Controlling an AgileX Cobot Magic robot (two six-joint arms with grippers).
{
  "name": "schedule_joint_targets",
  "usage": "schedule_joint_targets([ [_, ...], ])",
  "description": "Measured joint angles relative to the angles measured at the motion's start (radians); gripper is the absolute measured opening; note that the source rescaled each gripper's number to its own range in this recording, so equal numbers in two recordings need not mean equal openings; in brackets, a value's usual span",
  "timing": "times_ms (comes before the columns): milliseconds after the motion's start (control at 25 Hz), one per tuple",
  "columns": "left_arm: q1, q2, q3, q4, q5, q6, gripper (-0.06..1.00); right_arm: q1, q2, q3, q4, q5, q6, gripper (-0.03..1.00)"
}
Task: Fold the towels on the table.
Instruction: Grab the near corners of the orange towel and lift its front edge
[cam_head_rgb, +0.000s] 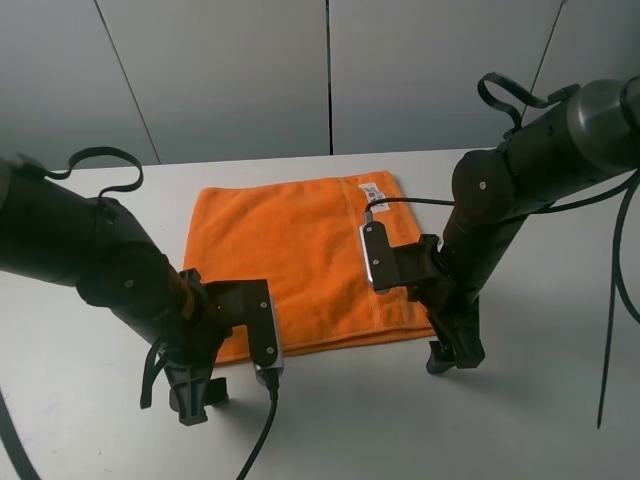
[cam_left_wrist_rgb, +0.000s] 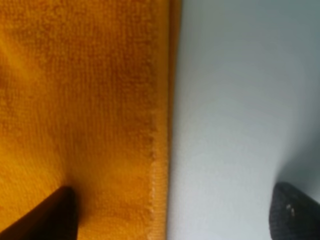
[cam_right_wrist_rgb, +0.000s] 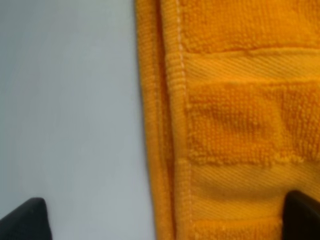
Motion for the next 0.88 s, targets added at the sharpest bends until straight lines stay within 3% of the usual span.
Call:
schedule_joint_targets([
  [560,0.000,0.005,-0.005,-0.002,0.004,-0.012,1.00,0.000,0.000,0.000,0.001,-0.002,0.002,1.00],
  [680,0.000,0.006,-0.005,-0.007,0.004,-0.014,0.95,0.000,0.000,0.000,0.001,-0.002,0.002,1.00],
  [720,0.000,0.006,-0.005,-0.011,0.008,-0.014,0.89,0.000,0.000,0.000,0.001,-0.002,0.002,0.99],
  [800,-0.004,0.009,-0.005,-0.015,0.008,-0.016,0.65,0.000,0.000,0.000,0.001,-0.007,0.002,0.90],
  [840,-0.004,0.009,-0.005,-0.015,0.003,-0.016,0.51,0.000,0.000,0.000,0.001,-0.011,0.004,0.80],
  [880,-0.004,0.011,-0.005,-0.011,-0.005,-0.016,0.30,0.000,0.000,0.000,0.001,-0.015,0.004,0.65],
])
